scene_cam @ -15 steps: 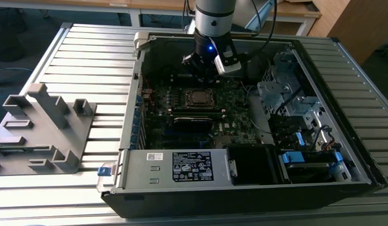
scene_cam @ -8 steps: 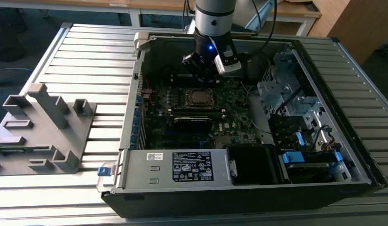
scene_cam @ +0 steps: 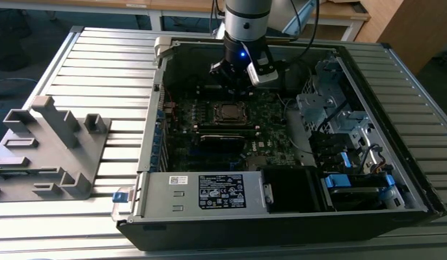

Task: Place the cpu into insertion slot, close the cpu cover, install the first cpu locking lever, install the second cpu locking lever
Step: 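Install the second cpu locking lever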

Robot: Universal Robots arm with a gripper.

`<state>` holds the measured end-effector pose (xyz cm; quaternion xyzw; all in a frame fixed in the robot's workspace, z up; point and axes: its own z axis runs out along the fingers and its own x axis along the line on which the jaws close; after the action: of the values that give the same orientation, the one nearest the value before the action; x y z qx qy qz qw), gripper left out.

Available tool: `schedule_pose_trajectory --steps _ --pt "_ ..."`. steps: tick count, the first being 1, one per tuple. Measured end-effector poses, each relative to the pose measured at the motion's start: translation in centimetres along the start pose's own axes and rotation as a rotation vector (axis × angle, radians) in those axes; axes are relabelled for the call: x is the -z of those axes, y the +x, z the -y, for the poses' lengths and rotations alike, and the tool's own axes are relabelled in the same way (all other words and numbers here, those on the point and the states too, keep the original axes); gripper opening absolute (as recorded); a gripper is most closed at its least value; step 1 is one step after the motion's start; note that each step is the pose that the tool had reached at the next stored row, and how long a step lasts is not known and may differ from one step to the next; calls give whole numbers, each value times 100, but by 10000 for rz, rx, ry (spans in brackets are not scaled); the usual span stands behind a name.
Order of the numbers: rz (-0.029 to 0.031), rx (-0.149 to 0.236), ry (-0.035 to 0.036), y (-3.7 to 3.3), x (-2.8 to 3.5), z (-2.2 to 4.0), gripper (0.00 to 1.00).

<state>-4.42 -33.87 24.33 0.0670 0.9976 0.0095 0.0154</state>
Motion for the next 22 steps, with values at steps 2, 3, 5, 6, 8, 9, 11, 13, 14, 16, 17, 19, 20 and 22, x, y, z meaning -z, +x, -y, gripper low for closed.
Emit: schedule_pose_trajectory --steps 2,3,5,6,8,9,11,13,14,16,17,19,20,22 --pt "-1 0 3 0 6 0 10" --pt "0 0 -1 0 7 0 10" --pt "1 0 -3 0 7 0 10" --pt "1 0 -2 0 8 0 10" --pt "1 0 -1 0 10 0 10" --pt "0 0 -2 0 10 0 10" --pt "-2 0 5 0 17 0 10" --pt "0 0 -1 -1 19 0 10" --pt "0 0 -1 -1 23 -1 10" --pt "1 0 -2 -1 29 -1 10" --pt "1 0 -2 -1 29 -1 10" --pt "1 1 -3 -1 30 0 10" --pt "0 2 0 -2 31 3 10" --pt "0 1 -1 -3 31 14 10"
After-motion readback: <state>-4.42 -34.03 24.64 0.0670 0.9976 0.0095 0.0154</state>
